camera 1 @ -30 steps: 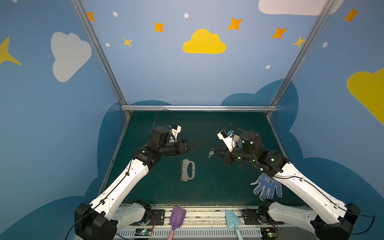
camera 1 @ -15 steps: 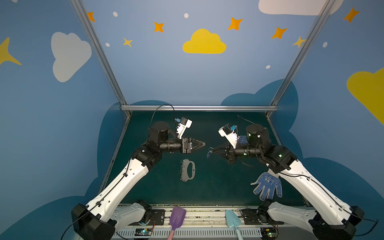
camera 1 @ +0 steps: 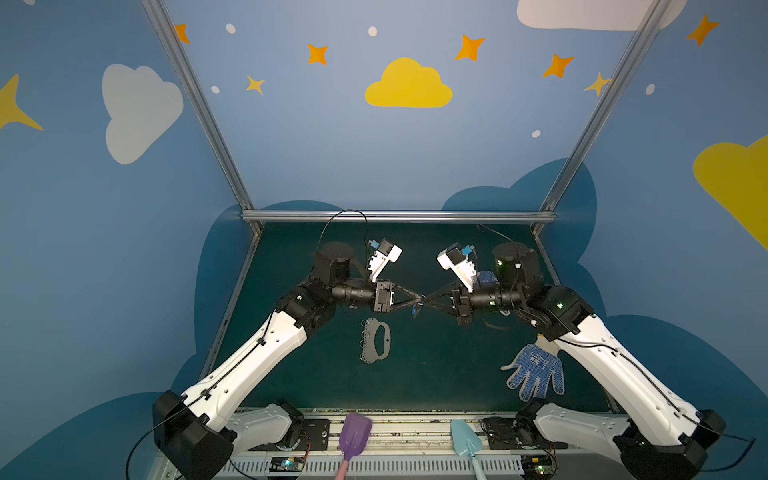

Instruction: Put the keys on the keyring

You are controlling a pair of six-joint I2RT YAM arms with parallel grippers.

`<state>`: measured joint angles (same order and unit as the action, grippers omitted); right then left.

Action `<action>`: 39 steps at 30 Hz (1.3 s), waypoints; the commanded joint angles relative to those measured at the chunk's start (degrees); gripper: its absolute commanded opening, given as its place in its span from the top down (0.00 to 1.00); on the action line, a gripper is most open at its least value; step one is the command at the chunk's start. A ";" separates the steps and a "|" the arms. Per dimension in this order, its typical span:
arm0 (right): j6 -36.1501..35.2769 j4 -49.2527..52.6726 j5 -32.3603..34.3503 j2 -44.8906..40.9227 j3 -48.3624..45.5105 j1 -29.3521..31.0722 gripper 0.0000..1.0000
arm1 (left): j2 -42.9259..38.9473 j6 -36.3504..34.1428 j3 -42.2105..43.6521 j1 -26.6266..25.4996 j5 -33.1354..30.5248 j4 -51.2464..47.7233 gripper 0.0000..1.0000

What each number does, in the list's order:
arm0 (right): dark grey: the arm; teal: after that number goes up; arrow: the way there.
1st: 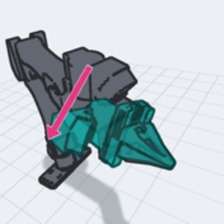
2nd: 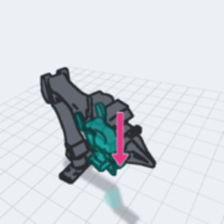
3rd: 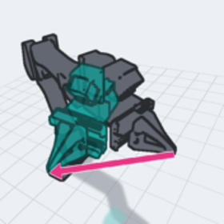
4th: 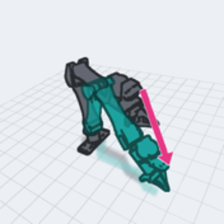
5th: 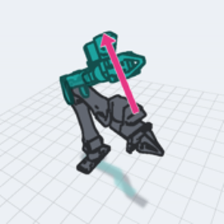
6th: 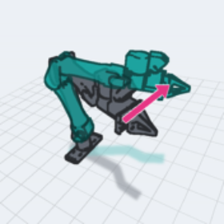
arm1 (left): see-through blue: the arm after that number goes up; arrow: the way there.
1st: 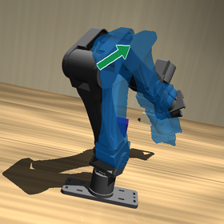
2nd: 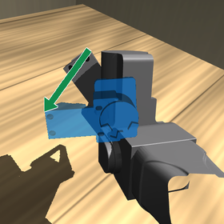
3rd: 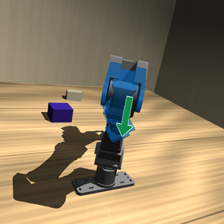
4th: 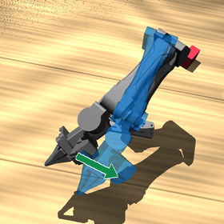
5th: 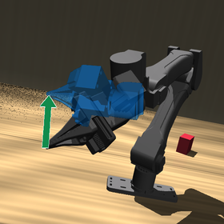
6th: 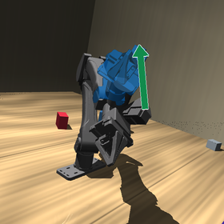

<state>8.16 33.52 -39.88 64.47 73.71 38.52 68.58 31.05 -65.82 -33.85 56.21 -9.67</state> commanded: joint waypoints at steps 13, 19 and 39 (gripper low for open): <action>2.49 -1.28 -5.16 0.85 1.06 -2.40 1.00 | -0.17 -1.39 -2.14 -0.96 1.01 -0.44 0.96; 4.37 -2.86 -6.60 1.01 0.90 -3.10 1.00 | -0.42 -0.99 -1.68 -1.18 -0.21 0.31 0.96; 27.31 -31.60 -4.55 -4.89 -14.32 -4.26 0.60 | -6.35 4.95 5.98 -1.23 -11.57 10.70 0.96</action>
<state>31.35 8.43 -46.30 60.12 60.05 33.80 62.92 35.14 -59.83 -35.00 45.78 -2.15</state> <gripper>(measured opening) 0.385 0.047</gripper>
